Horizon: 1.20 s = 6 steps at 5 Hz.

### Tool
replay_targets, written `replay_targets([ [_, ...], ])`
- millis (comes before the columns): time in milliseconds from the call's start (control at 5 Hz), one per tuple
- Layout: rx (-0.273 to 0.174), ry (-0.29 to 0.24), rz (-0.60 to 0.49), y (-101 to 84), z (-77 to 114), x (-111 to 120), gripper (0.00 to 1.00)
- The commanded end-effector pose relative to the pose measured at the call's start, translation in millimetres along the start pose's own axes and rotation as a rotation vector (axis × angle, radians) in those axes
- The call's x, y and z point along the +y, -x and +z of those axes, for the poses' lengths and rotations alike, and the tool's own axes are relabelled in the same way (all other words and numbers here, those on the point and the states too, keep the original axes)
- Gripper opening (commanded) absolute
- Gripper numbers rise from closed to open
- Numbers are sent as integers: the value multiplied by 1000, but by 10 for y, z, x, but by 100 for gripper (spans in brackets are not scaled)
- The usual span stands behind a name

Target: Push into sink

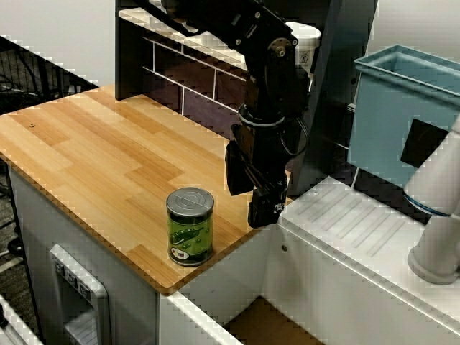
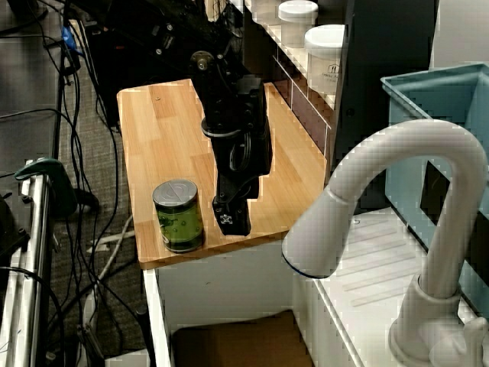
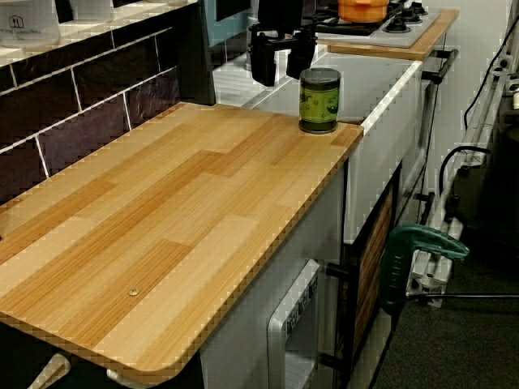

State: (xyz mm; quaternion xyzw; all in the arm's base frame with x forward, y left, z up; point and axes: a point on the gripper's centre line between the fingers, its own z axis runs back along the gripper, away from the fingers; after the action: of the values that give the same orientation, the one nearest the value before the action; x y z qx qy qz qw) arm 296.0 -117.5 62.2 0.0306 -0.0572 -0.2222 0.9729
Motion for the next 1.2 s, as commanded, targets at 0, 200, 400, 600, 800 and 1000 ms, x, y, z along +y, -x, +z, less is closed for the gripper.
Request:
replay_targets([
  [0,0,0,0,0,0,0,100],
  [200,-37,-41,73,-74,81,172,100],
  [400,-101,-172,205,-118,145,388,100],
  [600,-140,-222,262,-19,241,663,100],
  [800,-183,-215,295,191,350,976,100],
  [1000,-194,-185,269,412,436,1194,100],
])
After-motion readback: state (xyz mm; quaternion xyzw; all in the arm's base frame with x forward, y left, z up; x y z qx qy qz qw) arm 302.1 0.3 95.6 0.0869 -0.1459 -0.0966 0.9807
